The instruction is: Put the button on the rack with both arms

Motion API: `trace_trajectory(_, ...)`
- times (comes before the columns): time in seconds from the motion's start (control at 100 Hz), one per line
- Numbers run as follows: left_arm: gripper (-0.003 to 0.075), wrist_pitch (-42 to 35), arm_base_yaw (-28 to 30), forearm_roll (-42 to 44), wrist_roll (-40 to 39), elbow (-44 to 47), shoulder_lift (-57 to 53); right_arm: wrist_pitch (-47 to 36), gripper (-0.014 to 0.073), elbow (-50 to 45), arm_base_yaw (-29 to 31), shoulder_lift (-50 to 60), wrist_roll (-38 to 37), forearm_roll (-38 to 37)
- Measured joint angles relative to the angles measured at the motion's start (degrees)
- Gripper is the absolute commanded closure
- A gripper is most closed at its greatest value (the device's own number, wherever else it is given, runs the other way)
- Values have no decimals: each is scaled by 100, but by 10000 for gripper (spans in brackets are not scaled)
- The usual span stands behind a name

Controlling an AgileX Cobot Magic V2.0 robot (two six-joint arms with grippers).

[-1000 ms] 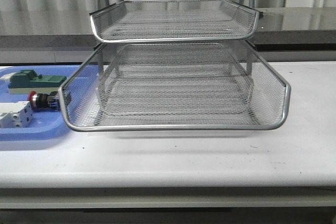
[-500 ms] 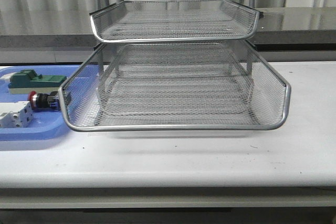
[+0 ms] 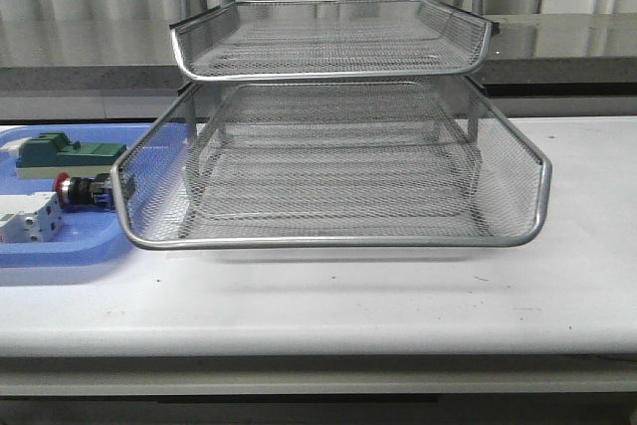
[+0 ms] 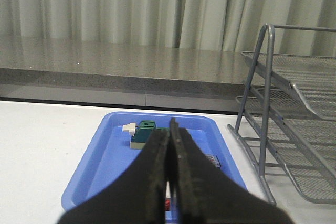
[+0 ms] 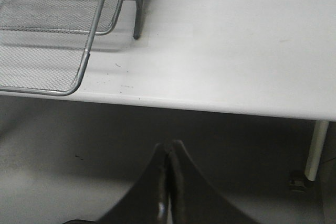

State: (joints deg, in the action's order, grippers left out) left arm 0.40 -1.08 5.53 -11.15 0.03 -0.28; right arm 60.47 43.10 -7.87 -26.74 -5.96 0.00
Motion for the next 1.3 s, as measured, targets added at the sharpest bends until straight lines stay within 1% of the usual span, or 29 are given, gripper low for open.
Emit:
trace_trajectory(0.35, 740, 0, 0, 0, 0, 0, 0, 0, 664, 0, 0, 0, -8, 0)
trace_trajectory(0.53, 740, -150, 0, -25, 0, 0, 0, 0, 664, 0, 0, 0, -8, 0)
trace_trajectory(0.59, 740, -40, 0, -88, 0, -22, 0, 0, 664, 0, 0, 0, -8, 0)
trace_trajectory(0.66, 740, 298, 0, -158, 0, -157, 0, 0, 664, 0, 0, 0, -8, 0)
trace_trajectory(0.78, 740, 787, 0, -197, 0, -778, 346, 0, 664, 0, 0, 0, -8, 0)
trace_trajectory(0.92, 740, 1440, 0, -205, 0, -1775, 1201, 0, 664, 0, 0, 0, -8, 0)
trace_trajectory(1.14, 740, 2774, 0, -194, 0, -3479, 3151, 0, 664, 0, 0, 0, -14, 0)
trace_trajectory(1.3, 740, 3308, 0, -174, 0, -4514, 4628, 0, 664, 0, 0, 0, -14, 0)
